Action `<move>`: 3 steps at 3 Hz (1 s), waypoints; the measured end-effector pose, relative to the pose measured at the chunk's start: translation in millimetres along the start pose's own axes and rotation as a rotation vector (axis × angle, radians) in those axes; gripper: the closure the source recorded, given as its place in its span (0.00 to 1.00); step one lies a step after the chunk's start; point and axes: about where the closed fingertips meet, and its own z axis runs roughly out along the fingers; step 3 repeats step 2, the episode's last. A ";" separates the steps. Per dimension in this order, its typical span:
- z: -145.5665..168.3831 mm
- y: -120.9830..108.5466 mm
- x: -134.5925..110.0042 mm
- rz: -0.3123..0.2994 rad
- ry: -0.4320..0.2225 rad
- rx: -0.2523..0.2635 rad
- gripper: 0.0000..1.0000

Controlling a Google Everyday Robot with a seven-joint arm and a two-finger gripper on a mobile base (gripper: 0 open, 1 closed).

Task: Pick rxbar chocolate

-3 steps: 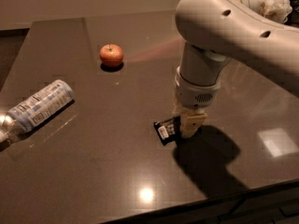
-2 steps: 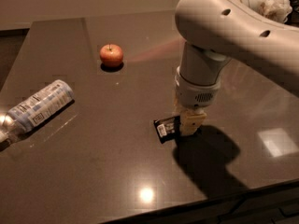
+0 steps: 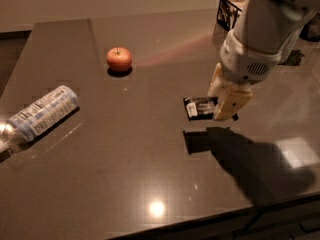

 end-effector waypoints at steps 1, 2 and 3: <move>-38.8 -6.6 -4.1 0.024 -0.063 0.038 1.00; -42.4 -11.8 -7.6 0.021 -0.072 0.064 1.00; -42.4 -11.8 -7.6 0.021 -0.072 0.064 1.00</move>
Offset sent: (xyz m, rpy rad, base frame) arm 0.0031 -0.0032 0.0333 0.0548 -0.0272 -0.0225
